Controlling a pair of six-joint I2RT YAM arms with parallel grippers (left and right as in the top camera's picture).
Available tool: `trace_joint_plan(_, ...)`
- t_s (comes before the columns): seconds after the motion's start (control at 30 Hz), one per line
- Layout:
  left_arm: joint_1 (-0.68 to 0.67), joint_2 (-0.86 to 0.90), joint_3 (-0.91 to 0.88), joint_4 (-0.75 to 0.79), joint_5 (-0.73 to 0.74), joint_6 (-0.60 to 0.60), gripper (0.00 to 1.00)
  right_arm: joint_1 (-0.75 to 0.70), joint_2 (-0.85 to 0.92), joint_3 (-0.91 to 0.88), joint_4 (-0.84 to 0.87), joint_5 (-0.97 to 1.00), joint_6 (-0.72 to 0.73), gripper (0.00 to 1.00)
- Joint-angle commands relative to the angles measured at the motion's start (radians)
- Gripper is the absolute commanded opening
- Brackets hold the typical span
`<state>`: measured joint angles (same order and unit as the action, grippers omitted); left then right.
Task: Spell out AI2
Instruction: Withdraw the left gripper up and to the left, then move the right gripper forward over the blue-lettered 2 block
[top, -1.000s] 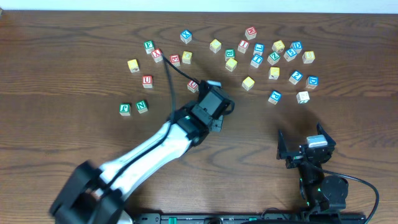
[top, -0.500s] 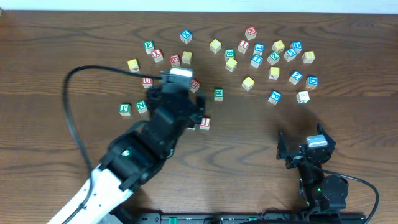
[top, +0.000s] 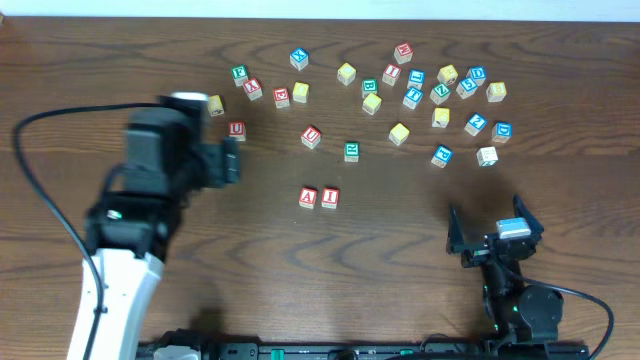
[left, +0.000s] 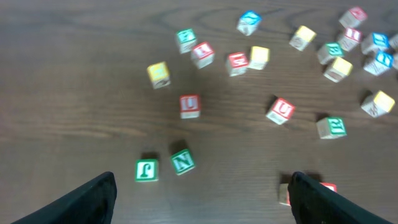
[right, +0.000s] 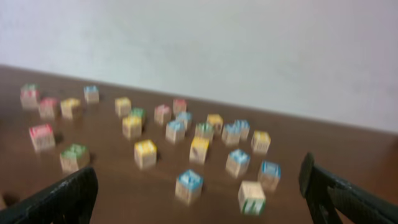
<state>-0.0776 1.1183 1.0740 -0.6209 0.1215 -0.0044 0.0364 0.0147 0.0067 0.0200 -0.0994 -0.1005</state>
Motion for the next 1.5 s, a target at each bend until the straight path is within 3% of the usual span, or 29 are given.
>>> trace_joint_plan(0.0,0.189,0.046,0.019,-0.004,0.341,0.062,0.87,-0.007,-0.006,-0.001,0.065,-0.032,0.048,0.99)
trace_joint_plan(0.1,0.275,0.084,0.019,-0.016,0.412,0.078,0.88,-0.006,-0.006,0.015,0.165,-0.129,0.071,0.99)
trace_joint_plan(0.17,0.29,0.1,0.019,-0.024,0.417,0.098,0.88,-0.006,0.001,0.058,0.114,-0.134,0.084,0.99)
trace_joint_plan(0.3,0.29,0.116,0.019,-0.019,0.417,0.105,0.88,-0.006,0.116,0.277,-0.15,-0.069,0.075,0.99)
trace_joint_plan(0.43,0.29,0.118,0.019,0.001,0.417,0.105,0.88,-0.006,0.402,0.584,-0.314,-0.066,0.024,0.99)
trace_joint_plan(0.47,0.29,0.118,0.019,0.001,0.417,0.105,0.98,-0.006,0.489,0.677,-0.367,-0.065,0.024,0.99)
trace_joint_plan(0.67,0.29,0.118,0.019,-0.004,0.417,0.105,0.98,0.003,1.022,1.255,-0.805,-0.121,0.014,0.99)
trace_joint_plan(0.8,0.29,0.118,0.018,-0.004,0.417,0.104,0.98,0.005,1.28,1.505,-0.977,-0.276,0.021,0.99)
trace_joint_plan(0.97,0.29,0.118,0.018,-0.003,0.417,0.105,0.98,0.005,1.469,1.551,-0.896,-0.301,0.036,0.99)
trace_joint_plan(1.17,0.29,0.118,0.018,-0.004,0.417,0.105,0.98,0.006,1.643,1.575,-0.9,0.11,0.355,0.99)
trace_joint_plan(1.47,0.29,0.118,0.018,0.0,0.417,0.104,0.98,0.019,1.854,1.703,-1.004,0.358,0.576,0.99)
